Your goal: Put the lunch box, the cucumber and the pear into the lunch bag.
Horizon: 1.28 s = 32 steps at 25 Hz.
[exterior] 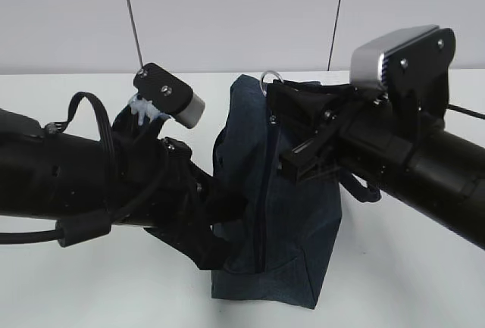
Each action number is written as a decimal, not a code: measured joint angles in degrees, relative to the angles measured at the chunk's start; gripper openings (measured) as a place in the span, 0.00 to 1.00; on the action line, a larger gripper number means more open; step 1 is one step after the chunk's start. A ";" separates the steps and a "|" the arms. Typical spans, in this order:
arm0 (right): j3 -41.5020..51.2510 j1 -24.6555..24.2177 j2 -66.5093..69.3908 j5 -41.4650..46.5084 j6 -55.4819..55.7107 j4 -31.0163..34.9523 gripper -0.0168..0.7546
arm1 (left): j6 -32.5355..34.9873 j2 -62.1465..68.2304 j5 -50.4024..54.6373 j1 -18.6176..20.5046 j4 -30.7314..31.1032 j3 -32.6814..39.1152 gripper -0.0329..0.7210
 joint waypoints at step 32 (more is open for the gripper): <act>-27.12 0.00 0.00 55.32 0.65 -7.11 0.02 | 0.00 -0.07 -0.76 0.00 0.23 0.06 0.05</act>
